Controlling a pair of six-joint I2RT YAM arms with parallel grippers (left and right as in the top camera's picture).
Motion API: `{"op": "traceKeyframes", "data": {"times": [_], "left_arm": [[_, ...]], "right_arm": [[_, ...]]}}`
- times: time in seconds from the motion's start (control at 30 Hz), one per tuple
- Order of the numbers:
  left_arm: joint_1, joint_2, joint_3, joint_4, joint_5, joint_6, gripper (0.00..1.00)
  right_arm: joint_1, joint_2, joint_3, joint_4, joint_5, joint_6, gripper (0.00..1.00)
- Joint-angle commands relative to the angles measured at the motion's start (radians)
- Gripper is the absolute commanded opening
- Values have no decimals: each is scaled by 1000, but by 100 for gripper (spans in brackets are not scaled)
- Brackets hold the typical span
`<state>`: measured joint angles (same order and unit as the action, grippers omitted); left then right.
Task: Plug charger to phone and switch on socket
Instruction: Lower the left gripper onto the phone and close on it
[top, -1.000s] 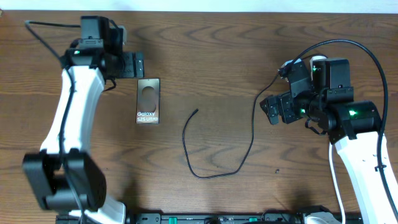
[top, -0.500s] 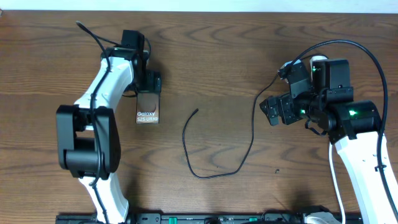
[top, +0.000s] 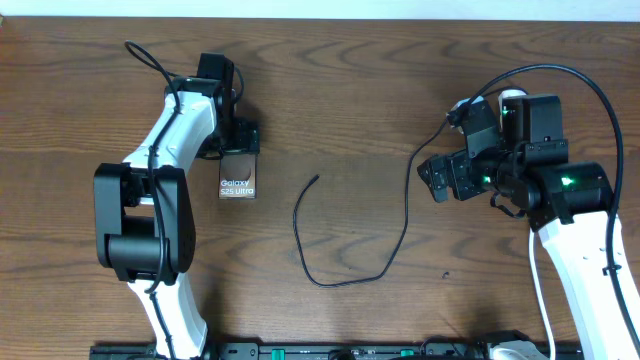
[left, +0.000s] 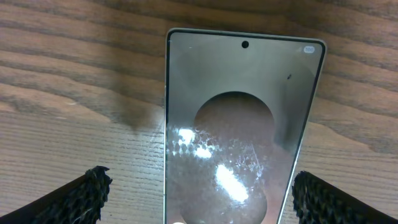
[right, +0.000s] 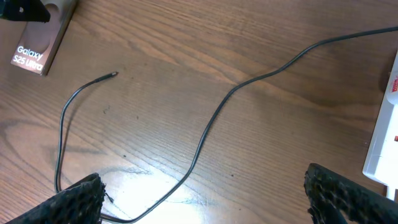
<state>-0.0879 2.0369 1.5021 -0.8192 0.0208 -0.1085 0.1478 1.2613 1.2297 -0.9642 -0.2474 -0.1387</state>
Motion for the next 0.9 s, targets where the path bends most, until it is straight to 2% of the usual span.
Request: {"op": "traceKeyframes", "data": {"times": [0.0, 0.87], "left_arm": [[1, 2, -11, -10, 47, -21, 95], [-27, 94, -27, 45, 47, -17, 96]], "right_arm": [[-2, -2, 16, -1, -10, 11, 99], [-2, -2, 16, -16, -10, 11, 99]]}}
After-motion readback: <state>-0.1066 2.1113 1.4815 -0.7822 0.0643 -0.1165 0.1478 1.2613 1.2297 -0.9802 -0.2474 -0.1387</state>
